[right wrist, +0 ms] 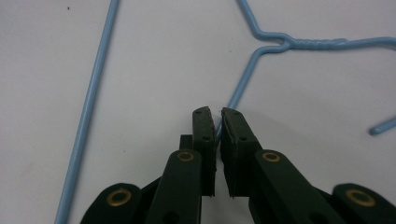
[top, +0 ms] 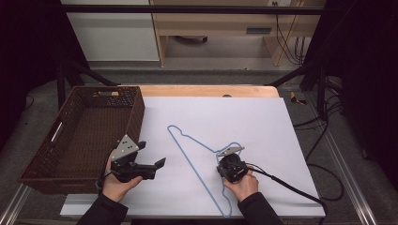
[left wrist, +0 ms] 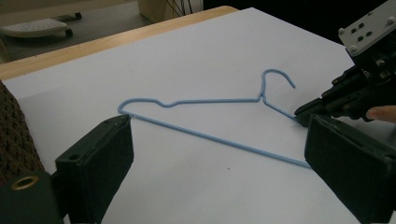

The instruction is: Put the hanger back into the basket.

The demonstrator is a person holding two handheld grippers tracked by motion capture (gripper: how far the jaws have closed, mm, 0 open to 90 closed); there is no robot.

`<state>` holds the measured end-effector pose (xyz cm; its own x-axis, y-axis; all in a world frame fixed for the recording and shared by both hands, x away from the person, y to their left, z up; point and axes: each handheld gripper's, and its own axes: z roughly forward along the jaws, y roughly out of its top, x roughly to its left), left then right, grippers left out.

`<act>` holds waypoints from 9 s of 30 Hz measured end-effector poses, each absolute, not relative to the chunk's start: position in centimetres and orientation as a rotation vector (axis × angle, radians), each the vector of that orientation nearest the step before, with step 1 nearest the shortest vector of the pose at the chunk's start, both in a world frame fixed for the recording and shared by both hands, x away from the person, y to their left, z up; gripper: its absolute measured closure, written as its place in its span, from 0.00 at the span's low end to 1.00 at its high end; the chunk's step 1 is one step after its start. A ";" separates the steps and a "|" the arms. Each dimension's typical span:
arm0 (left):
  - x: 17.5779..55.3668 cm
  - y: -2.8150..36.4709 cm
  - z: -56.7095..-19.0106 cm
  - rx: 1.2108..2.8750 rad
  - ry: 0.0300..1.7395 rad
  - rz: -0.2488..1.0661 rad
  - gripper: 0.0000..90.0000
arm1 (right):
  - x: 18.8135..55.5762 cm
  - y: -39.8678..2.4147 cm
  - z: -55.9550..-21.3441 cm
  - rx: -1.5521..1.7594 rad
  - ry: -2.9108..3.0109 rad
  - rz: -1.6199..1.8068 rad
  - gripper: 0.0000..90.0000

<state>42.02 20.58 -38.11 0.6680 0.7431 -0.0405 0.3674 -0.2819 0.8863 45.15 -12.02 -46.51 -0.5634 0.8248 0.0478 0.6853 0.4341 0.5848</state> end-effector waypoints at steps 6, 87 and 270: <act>42.0 20.7 -38.1 1.891 0.875 0.476 0.09 | 45.4 -12.3 -46.4 1.317 2.427 0.784 0.95; 49.7 10.9 -40.4 2.354 0.604 0.416 0.16 | 44.3 -13.6 -42.9 1.216 2.313 0.982 0.98; 48.6 31.9 -24.1 2.131 1.277 0.903 0.97 | 41.8 -25.0 -40.2 1.150 2.034 1.296 0.04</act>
<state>48.61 31.90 -24.12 0.3428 0.8947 0.2863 0.5682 -0.4402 0.6953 41.76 -24.96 -40.24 -0.5416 0.8392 0.0501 0.4002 0.2050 0.8932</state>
